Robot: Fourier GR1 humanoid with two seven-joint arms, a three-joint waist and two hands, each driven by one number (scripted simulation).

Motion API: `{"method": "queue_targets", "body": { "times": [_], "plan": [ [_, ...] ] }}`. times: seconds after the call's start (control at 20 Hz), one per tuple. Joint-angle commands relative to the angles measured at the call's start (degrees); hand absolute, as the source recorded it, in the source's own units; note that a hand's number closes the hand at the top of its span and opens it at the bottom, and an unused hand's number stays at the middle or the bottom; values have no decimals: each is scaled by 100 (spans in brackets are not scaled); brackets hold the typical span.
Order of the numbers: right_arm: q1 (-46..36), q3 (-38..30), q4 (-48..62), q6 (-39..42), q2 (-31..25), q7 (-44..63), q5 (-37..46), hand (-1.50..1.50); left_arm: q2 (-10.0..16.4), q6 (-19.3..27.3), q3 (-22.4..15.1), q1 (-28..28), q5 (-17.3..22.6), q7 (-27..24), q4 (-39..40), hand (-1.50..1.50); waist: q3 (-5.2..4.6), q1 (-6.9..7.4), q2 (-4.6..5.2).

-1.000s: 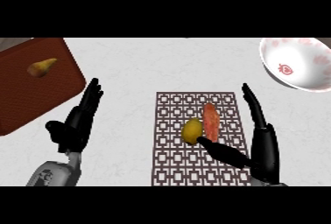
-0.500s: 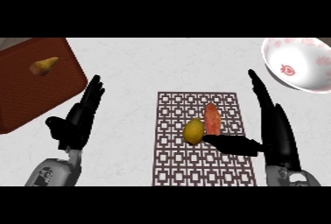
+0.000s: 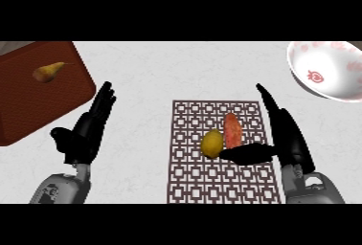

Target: Pick the sweet potato from the placemat and place it in the bowl

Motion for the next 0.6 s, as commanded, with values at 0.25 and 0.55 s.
{"method": "queue_targets", "body": {
  "times": [0.25, 0.55],
  "plan": [
    [865, -273, -470, 492, 85, -569, -250, -150, -410, -74, 47, 84, -438, -52, 125, 0, 1, -27, -4],
    [806, -430, -216, 268, 502, -1199, -384, -150, -584, -50, 150, 53, -661, -268, 290, 0, 1, -21, 0]
  ]
}}
